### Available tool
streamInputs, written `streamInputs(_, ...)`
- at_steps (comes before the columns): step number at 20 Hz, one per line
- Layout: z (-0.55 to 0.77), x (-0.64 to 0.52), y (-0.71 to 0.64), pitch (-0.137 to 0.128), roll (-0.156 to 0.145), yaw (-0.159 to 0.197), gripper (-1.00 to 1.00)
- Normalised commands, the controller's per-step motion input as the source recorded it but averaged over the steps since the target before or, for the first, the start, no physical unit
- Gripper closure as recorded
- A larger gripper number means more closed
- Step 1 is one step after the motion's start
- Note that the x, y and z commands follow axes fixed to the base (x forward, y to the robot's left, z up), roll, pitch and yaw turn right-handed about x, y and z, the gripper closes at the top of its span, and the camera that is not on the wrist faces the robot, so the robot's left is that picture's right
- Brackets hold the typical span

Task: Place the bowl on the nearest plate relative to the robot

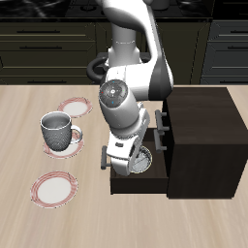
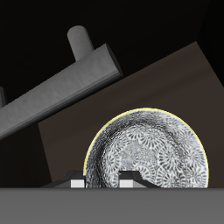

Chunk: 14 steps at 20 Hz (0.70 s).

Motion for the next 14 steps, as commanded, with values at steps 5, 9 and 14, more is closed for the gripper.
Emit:
streamInputs(5, 0.10, 0.03, 0.08, -0.015, 0.016, 0.005, 1.00)
streamInputs(9, 0.25, 0.05, 0.11, -0.054, 0.018, -0.001, 1.00)
streamInputs(14, 0.32, 0.00, 0.12, -0.058, 0.009, -0.050, 1.00)
